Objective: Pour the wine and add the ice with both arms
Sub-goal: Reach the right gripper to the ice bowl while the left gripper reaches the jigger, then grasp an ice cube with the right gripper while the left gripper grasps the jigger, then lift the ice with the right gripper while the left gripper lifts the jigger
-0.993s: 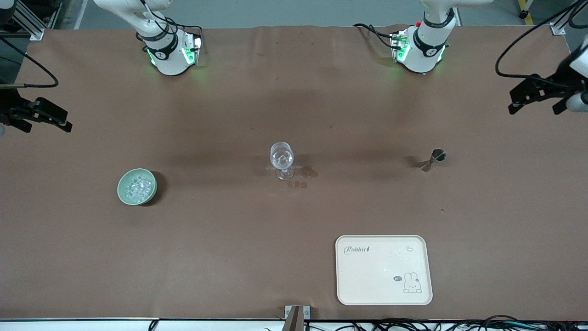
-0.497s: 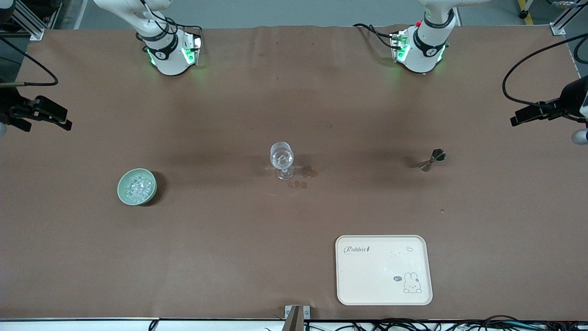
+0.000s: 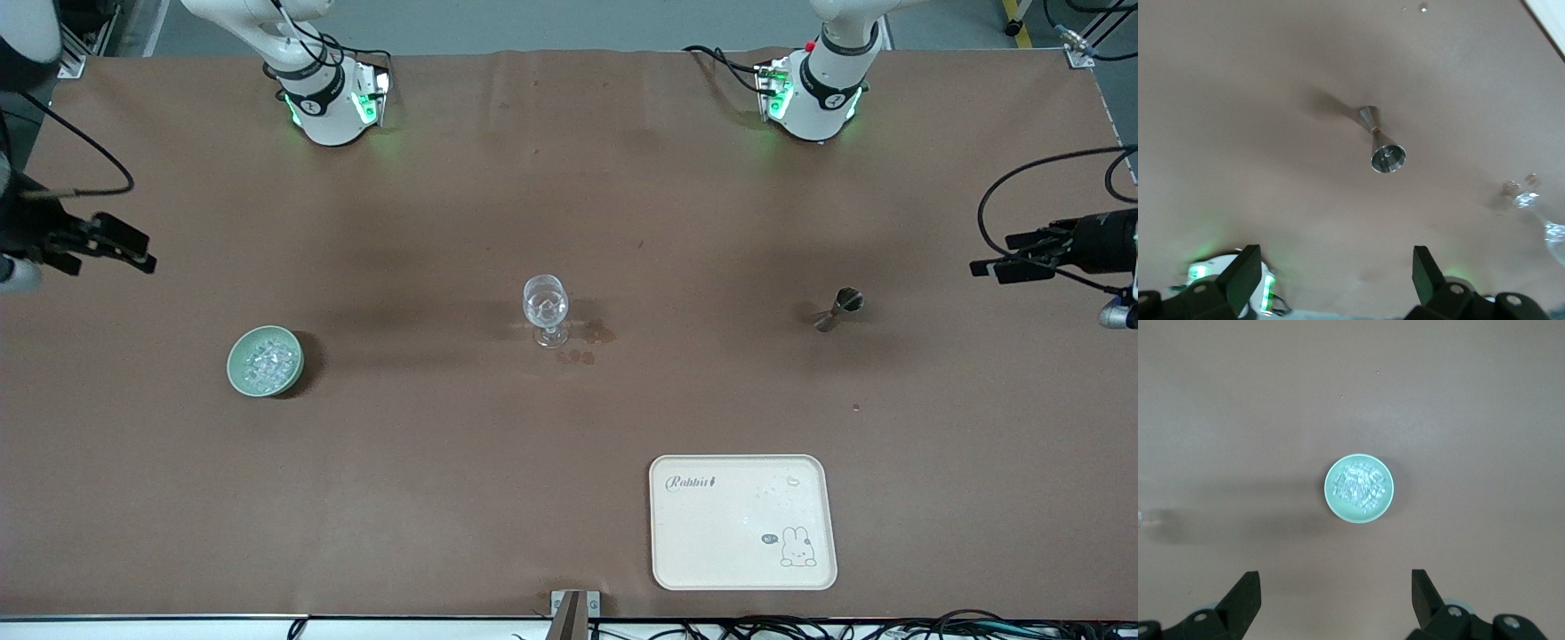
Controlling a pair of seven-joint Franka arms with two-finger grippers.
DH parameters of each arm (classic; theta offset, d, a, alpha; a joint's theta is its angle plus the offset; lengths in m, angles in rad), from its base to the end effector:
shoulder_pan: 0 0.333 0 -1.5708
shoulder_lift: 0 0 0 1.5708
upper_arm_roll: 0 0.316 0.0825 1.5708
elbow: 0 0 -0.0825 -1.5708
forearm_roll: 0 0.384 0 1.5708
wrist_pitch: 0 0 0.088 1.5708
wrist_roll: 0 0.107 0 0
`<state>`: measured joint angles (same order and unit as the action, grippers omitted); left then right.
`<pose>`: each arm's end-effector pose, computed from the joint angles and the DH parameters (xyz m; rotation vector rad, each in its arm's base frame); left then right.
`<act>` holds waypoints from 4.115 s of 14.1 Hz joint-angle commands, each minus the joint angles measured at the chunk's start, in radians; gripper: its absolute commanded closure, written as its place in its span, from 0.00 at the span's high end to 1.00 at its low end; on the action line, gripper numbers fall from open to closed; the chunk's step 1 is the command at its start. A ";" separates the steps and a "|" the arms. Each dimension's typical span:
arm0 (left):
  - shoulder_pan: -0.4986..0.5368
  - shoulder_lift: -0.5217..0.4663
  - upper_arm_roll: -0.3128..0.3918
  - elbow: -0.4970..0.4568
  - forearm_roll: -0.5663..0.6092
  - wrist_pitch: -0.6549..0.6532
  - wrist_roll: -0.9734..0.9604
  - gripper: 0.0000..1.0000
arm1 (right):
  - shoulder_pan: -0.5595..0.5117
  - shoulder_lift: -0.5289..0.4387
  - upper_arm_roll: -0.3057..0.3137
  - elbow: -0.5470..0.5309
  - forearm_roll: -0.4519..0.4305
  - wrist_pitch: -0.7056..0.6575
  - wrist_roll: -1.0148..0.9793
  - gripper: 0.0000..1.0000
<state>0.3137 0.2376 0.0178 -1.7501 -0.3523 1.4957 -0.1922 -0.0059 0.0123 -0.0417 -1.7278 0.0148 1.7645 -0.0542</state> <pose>0.5508 0.1476 0.4110 2.5757 0.7779 -0.6398 0.5688 -0.0257 0.5598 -3.1285 -0.0062 -0.0393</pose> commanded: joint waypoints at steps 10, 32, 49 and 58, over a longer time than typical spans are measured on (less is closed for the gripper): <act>0.038 0.307 -0.005 0.027 -0.250 -0.006 -0.228 0.96 | 0.014 0.175 -0.001 -0.423 -0.016 0.610 0.001 0.85; 0.022 0.551 -0.012 0.037 -0.401 0.044 -0.266 0.74 | -0.009 0.356 0.002 -0.423 -0.018 0.768 0.004 0.59; 0.019 0.572 -0.041 0.014 -0.422 0.041 -0.262 0.55 | -0.014 0.187 -0.001 0.106 -0.022 0.048 0.037 0.06; 0.021 0.572 -0.053 0.015 -0.430 0.041 -0.268 0.23 | -0.011 -0.046 0.005 0.112 -0.021 -0.152 0.042 0.06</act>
<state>0.3340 0.8112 -0.0264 -1.7349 -0.7558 1.5341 -0.4448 -0.0114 -0.0195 -0.0441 -1.5911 0.0145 1.6090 -0.0310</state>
